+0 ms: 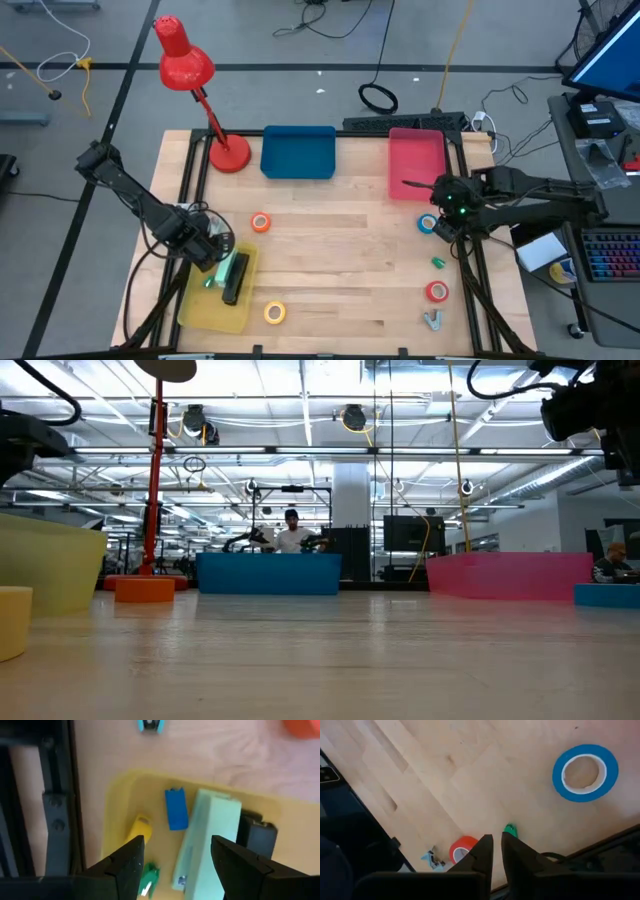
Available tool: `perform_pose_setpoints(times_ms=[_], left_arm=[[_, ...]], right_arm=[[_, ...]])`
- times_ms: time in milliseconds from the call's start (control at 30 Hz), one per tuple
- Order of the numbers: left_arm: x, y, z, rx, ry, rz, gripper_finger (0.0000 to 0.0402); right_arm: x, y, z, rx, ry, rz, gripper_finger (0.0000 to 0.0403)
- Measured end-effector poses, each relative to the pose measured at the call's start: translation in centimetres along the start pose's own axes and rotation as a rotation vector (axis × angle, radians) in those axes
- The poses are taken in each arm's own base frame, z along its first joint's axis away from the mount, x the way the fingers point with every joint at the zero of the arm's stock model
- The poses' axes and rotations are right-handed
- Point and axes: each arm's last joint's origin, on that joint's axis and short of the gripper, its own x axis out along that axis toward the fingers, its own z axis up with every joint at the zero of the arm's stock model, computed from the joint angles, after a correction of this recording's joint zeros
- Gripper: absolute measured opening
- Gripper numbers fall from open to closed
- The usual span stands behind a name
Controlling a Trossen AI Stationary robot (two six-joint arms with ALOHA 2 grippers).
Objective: Pick and place Stapler, Stapler remover, tape
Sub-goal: Adjust the yellow bin on the table
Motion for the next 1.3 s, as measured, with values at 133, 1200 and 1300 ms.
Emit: perform_pose_setpoints(times_ms=[133,1200,1300], left_arm=[[0.4,-0.2,-0.6,-0.010,0.067,0.059,0.0227],[2.7,-1.0,-7.0,-0.038,0.490,0.325,0.0227],[2.8,-1.1,-7.4,-0.027,0.513,0.314,0.0227]], right_arm=[[0.0,0.0,0.0,0.000,0.000,-0.001,0.0016],[0.0,0.6,0.7,-0.075,-0.081,0.043,0.0000],[0.0,0.6,0.8,-0.078,-0.086,0.046,0.0000]])
